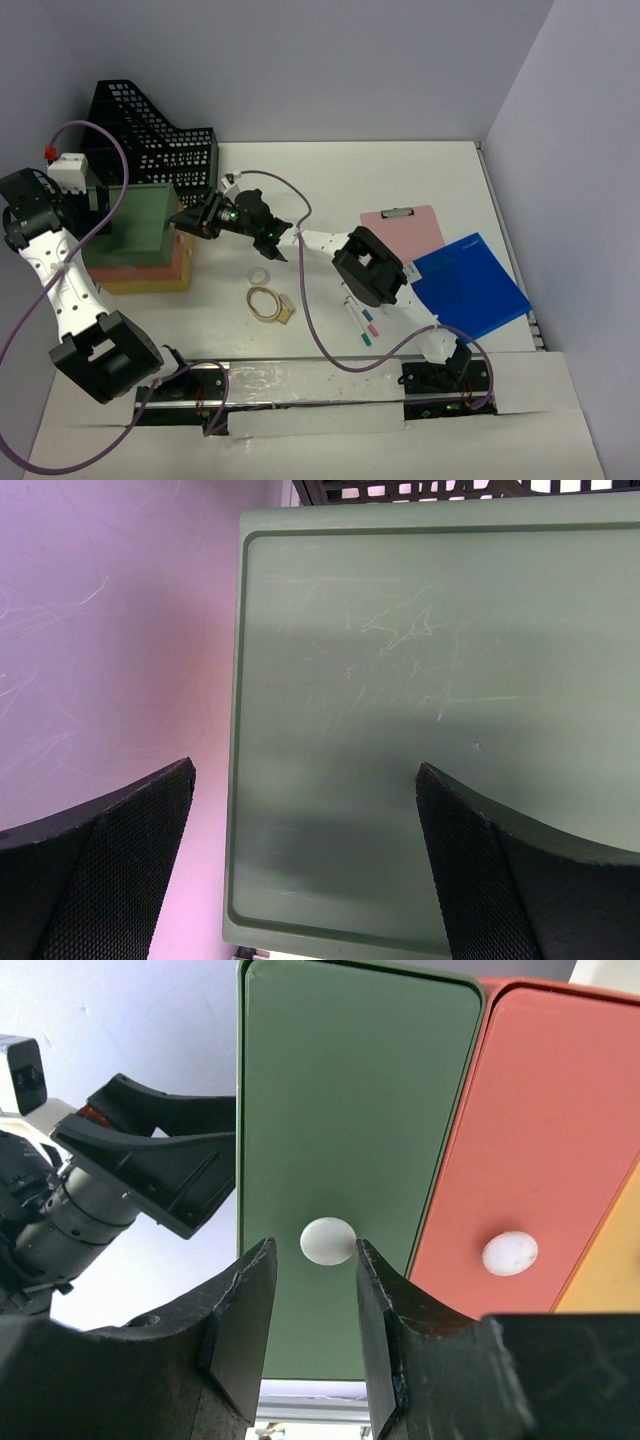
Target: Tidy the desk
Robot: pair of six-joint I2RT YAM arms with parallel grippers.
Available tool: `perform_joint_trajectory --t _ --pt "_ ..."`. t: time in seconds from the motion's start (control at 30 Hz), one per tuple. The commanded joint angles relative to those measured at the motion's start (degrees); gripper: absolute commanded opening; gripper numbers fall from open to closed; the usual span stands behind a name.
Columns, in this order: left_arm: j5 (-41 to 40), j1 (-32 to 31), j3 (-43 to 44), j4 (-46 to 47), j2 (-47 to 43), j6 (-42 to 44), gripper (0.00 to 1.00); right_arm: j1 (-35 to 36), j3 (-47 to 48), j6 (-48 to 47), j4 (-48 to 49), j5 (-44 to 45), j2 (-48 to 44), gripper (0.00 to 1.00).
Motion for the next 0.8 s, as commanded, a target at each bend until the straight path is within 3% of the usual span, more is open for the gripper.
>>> perform_joint_trajectory --t 0.0,0.6,0.77 --pt "0.5 0.3 -1.2 -3.7 1.0 1.0 0.98 0.9 2.2 0.8 1.5 0.1 -2.6 0.45" --pt "0.4 0.3 -1.5 -3.9 0.4 1.7 0.98 1.1 6.7 -0.4 -1.4 1.2 -0.1 0.42" --pt "0.6 0.3 -1.4 -4.0 0.6 1.8 0.98 1.0 6.5 0.3 -0.8 1.4 0.2 0.34"
